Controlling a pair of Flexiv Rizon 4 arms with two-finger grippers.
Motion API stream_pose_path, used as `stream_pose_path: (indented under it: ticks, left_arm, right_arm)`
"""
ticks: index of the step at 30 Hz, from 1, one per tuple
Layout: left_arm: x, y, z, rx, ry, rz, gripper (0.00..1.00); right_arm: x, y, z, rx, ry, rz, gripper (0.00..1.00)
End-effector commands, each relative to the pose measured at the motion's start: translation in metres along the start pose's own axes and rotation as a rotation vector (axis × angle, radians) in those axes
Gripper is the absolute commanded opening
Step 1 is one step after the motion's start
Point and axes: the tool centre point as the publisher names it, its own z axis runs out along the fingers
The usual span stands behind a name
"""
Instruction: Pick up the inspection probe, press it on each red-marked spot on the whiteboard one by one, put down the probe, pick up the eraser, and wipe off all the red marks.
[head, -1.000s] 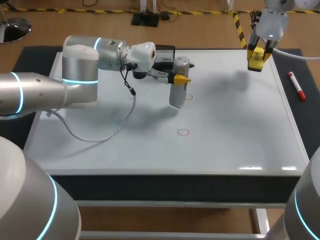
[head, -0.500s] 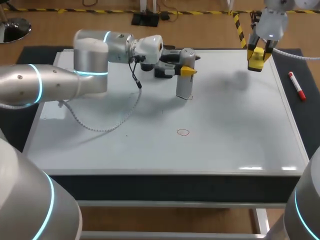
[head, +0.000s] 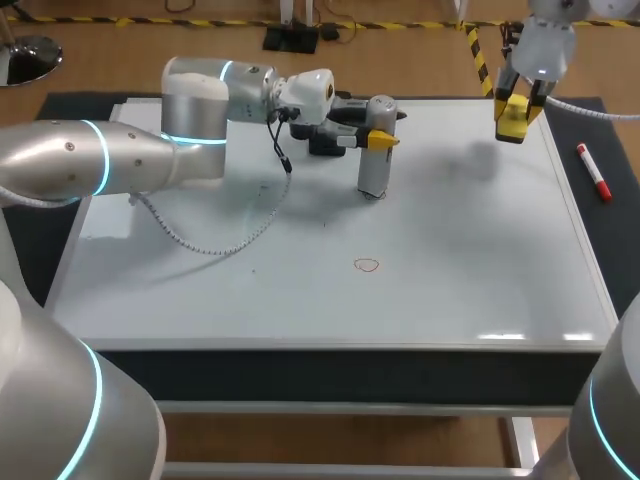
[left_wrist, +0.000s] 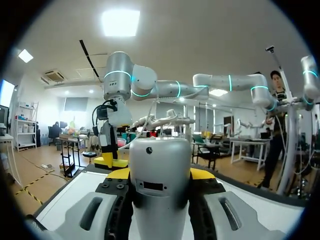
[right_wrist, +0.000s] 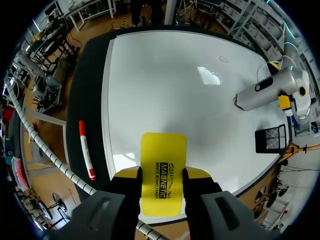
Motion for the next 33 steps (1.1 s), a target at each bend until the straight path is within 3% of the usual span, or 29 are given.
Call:
stream_pose_path:
  ticks: [1, 33]
  left_arm:
    - [-0.0063, 0.0050, -0.0008, 0.011, 0.046, -0.005, 0.00]
    - [-0.0015, 0.0102, 0.0012, 0.012, 0.052, -0.015, 0.00]
  right_arm:
    - [0.0005, -0.0017, -0.0013, -0.002, 0.003, -0.002, 0.00]
    - [0.0005, -0.0017, -0.0013, -0.002, 0.003, -0.002, 0.00]
